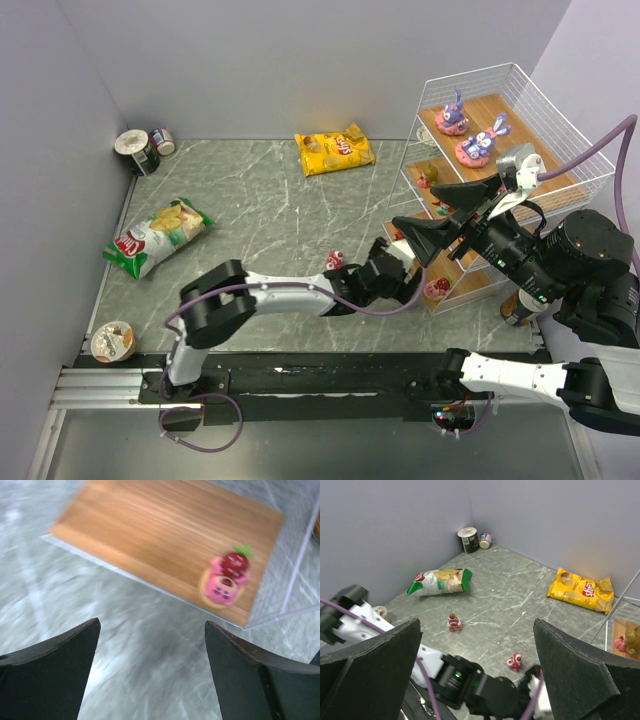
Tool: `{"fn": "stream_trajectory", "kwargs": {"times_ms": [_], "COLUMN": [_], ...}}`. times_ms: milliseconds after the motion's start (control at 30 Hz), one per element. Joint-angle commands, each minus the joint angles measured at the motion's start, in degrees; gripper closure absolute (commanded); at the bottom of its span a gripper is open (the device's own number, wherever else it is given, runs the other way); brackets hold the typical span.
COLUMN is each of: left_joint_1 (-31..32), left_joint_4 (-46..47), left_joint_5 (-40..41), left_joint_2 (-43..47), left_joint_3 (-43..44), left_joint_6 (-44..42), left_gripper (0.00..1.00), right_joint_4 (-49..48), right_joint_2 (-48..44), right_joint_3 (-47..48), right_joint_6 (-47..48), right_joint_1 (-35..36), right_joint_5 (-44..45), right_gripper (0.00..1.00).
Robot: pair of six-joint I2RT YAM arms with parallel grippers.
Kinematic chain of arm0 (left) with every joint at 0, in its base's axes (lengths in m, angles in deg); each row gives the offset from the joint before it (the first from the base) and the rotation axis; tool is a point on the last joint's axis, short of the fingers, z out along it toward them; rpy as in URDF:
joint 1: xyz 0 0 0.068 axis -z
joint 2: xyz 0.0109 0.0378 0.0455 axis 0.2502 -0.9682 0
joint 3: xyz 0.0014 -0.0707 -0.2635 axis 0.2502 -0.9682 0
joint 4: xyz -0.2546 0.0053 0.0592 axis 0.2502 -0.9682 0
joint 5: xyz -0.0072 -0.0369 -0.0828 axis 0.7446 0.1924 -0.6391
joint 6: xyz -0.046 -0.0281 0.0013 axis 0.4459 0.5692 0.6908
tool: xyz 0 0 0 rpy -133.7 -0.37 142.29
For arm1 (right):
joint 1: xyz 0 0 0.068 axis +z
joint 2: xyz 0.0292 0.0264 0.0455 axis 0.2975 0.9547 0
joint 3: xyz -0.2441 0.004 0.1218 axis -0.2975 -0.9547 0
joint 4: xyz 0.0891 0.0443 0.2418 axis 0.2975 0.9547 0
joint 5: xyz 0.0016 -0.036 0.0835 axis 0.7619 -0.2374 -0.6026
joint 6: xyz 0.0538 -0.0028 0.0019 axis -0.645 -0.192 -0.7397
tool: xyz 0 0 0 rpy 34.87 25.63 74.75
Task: Place and organize the plastic toys onto the shelf
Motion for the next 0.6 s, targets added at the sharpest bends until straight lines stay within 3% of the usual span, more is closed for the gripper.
{"fn": "stream_trajectory", "kwargs": {"times_ms": [0, 100, 233, 433, 567], "left_joint_1": [-0.27, -2.20, -5.72, -13.19, -15.83], "left_joint_4": [-4.72, -8.76, -6.68, 2.71, 4.49], "left_joint_5": [13.53, 16.45, 13.58, 0.68, -4.61], "left_joint_2": [7.44, 9.90, 14.99, 26.50, 30.91], "left_joint_3": [-4.77, -8.37, -15.66, -30.33, -32.99], "left_joint_6": [8.29, 14.27, 17.45, 13.76, 9.55], "left_gripper": [0.08, 0.07, 0.07, 0.08, 0.08], "right_joint_4": [-1.01, -1.36, -1.28, -0.84, -1.19], "right_joint_2": [-0.11, 0.24, 0.76, 1.64, 2.26], "right_joint_3": [0.00, -0.09, 0.00, 0.79, 0.70], "right_joint_6": [-0.36, -0.27, -0.45, -0.27, -0.45], "right_joint_1": [-0.16, -0.25, -0.16, -0.25, -0.25], "right_joint_5": [0.03, -0.24, -0.50, -0.59, -0.76], "right_gripper": [0.00, 0.00, 0.00, 0.00, 0.00]}}
